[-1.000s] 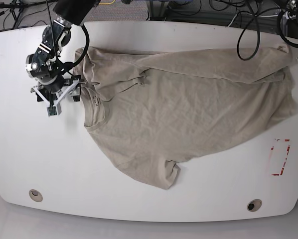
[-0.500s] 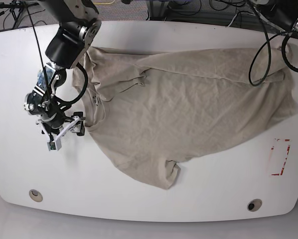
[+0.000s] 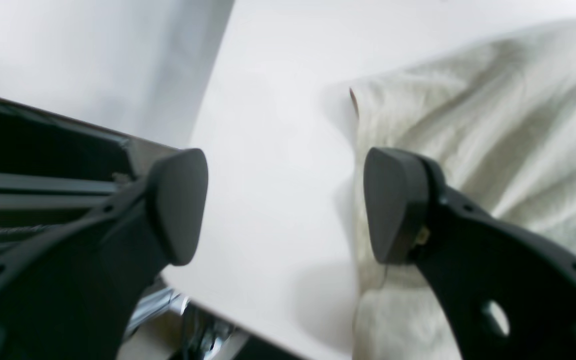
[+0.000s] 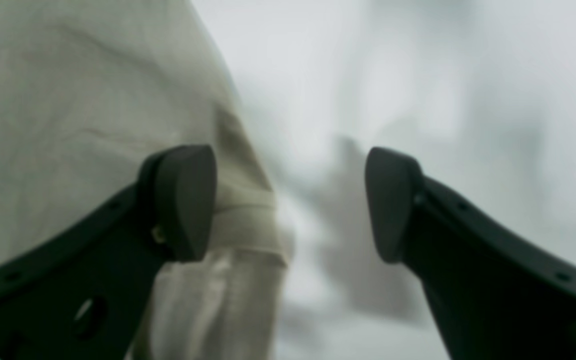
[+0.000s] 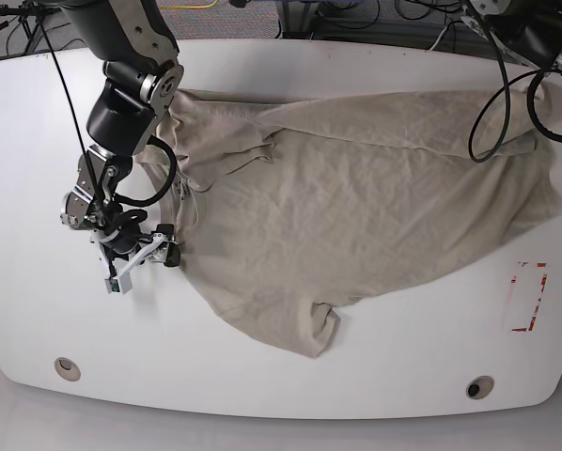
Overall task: Fold the T-shirt properly
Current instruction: 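Move the right gripper onto the shirt's side edge and grasp it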
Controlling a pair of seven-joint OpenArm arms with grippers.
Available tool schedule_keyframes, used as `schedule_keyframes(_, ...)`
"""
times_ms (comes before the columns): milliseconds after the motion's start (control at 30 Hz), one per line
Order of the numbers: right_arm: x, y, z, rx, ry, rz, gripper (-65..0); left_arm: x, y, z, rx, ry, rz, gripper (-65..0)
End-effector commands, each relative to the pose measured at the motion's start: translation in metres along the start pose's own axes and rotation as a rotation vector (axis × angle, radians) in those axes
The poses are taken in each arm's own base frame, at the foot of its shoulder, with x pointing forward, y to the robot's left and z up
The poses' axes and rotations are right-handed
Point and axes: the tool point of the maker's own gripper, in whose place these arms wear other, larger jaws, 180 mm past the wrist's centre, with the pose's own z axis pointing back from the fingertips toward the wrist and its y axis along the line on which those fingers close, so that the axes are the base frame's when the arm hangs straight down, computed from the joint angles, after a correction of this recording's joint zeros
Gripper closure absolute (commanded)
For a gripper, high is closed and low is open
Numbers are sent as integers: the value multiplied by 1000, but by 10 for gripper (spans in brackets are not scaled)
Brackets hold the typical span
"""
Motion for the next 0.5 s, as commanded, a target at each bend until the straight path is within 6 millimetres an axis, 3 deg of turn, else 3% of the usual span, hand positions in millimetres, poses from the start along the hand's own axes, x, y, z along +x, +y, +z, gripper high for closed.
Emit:
schedule_keyframes(0,33,7,-2,31,-92,-5,-445,17,5,3,7,-79,-7,-446)
schedule_keyframes(267,22,32,-22,96,-92,-55,-445,10,5,-1,-2,-67,-6,-446)
schedule_keyframes(467,18,68,-36,164,-84,-11,-445,-1,4,-11,-26,-33,15,-446)
